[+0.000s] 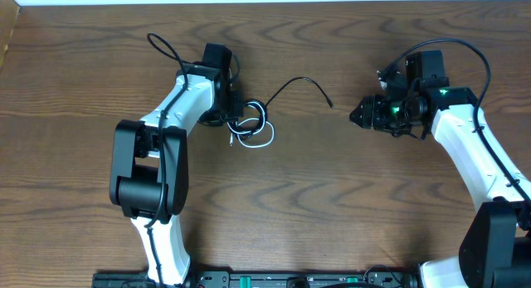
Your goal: Untangle cables
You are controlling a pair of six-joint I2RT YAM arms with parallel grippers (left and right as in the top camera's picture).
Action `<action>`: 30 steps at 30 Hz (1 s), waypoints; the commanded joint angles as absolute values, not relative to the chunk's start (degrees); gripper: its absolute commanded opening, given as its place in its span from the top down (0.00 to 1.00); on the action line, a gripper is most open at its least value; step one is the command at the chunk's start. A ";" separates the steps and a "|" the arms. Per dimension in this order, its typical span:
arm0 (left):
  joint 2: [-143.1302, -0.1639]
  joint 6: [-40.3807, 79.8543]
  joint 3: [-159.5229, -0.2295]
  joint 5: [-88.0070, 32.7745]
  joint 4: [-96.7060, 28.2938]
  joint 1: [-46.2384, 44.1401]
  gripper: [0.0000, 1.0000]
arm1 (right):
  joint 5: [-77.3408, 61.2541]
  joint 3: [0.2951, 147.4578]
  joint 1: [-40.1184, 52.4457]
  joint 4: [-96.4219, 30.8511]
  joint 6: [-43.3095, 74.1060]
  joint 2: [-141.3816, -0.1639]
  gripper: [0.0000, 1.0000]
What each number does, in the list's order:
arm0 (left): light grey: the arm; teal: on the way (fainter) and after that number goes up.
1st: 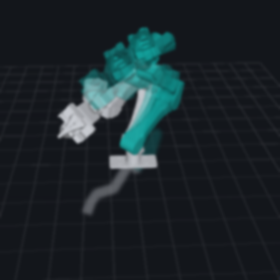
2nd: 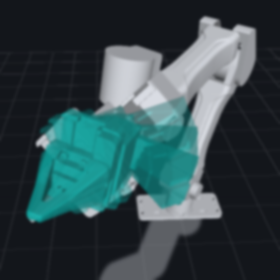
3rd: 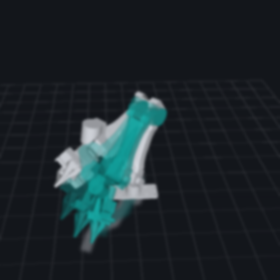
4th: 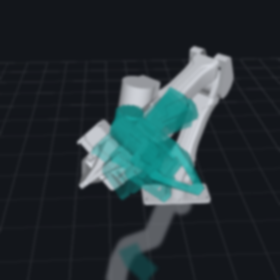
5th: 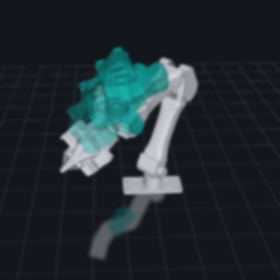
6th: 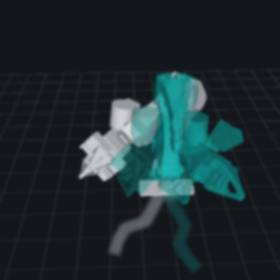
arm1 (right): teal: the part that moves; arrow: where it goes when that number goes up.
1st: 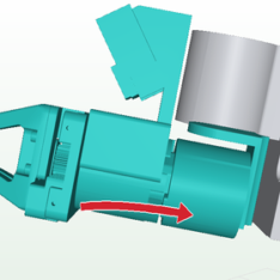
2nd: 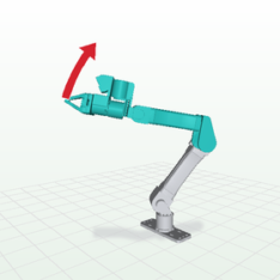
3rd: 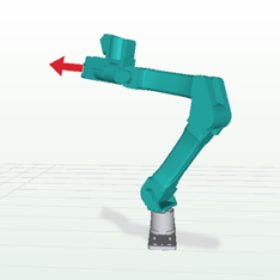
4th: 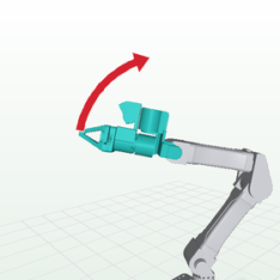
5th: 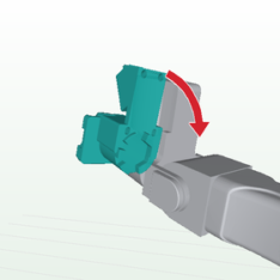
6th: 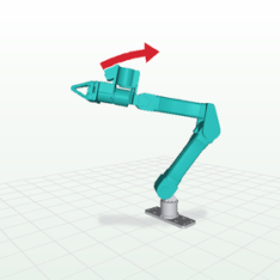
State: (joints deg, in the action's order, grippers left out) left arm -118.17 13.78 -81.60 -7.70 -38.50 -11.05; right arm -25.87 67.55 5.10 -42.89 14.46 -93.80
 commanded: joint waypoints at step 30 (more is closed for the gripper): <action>-109.32 8.56 -82.48 -34.59 -34.37 -13.98 0.93 | -42.22 67.61 6.04 -36.49 11.49 -92.88 0.68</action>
